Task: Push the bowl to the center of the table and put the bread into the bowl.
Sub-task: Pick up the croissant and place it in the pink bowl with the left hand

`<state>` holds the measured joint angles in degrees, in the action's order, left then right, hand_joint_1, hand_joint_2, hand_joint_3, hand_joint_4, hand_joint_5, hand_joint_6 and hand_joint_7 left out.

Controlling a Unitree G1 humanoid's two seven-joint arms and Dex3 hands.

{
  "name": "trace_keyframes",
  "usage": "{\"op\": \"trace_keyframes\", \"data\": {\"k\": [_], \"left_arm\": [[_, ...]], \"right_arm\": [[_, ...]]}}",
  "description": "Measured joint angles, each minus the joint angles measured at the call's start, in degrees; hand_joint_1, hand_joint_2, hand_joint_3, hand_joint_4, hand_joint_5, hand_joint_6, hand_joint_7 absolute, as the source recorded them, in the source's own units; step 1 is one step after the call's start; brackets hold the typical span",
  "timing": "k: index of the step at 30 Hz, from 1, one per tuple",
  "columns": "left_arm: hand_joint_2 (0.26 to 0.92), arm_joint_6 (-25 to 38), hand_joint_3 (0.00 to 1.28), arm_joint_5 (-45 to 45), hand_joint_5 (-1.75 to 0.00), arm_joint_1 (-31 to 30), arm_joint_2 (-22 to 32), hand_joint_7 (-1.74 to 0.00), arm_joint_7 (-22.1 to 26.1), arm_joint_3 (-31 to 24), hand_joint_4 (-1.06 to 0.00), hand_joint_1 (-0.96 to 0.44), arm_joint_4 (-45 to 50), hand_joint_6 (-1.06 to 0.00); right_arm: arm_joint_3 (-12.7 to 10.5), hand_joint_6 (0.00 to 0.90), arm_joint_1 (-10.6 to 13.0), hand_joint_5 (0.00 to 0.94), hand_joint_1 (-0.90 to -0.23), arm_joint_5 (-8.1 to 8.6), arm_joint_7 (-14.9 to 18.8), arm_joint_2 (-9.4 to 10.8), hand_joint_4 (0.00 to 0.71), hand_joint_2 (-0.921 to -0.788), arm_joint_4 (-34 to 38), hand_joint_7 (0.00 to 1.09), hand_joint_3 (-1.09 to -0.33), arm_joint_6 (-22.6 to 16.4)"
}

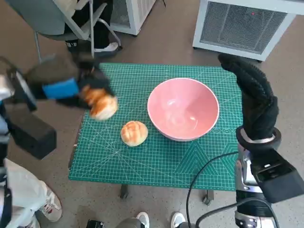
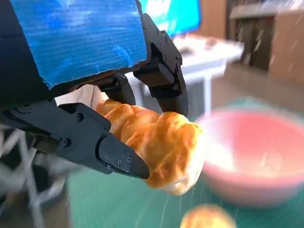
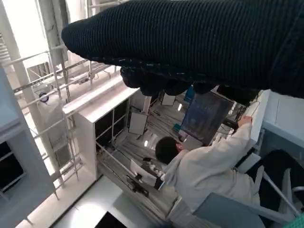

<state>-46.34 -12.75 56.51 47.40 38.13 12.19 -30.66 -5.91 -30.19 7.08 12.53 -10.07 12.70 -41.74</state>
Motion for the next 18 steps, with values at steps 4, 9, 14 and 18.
{"op": "trace_keyframes", "data": {"k": [4, 9, 14, 18], "left_arm": [[0.861, -0.7, 0.01, -0.5, -1.01, 4.4, -4.2, -0.87, -0.7, 0.5, -0.78, 0.00, -1.5, -0.95], [0.889, -2.5, 0.01, -2.1, -1.07, 10.7, -10.8, -0.98, -1.9, 2.3, -0.72, 0.00, -7.8, -0.85], [0.913, -3.5, 0.02, -6.4, -1.11, 15.8, -16.5, -1.07, -4.2, 5.1, -0.68, 0.00, -15.4, -0.78], [0.919, -3.0, 0.03, -10.4, -1.13, 18.9, -20.6, -1.11, -6.5, 7.4, -0.65, 0.00, -21.2, -0.74]], "right_arm": [[-0.1, -0.001, 0.0, 0.022, -0.386, 0.01, 0.0, 0.0, 0.411, -0.921, 0.0, 0.86, -0.547, 0.0], [-0.2, -0.001, 0.3, 0.022, -0.387, -0.05, 0.0, -0.1, 0.411, -0.921, -0.2, 0.85, -0.545, 0.0], [-0.3, -0.001, 0.8, 0.023, -0.389, -0.28, -0.1, 0.0, 0.413, -0.921, -0.9, 0.85, -0.542, 0.0], [-0.6, 0.001, 1.6, 0.023, -0.393, -0.45, -0.3, -0.1, 0.414, -0.921, -1.9, 0.84, -0.538, 0.1]]}}
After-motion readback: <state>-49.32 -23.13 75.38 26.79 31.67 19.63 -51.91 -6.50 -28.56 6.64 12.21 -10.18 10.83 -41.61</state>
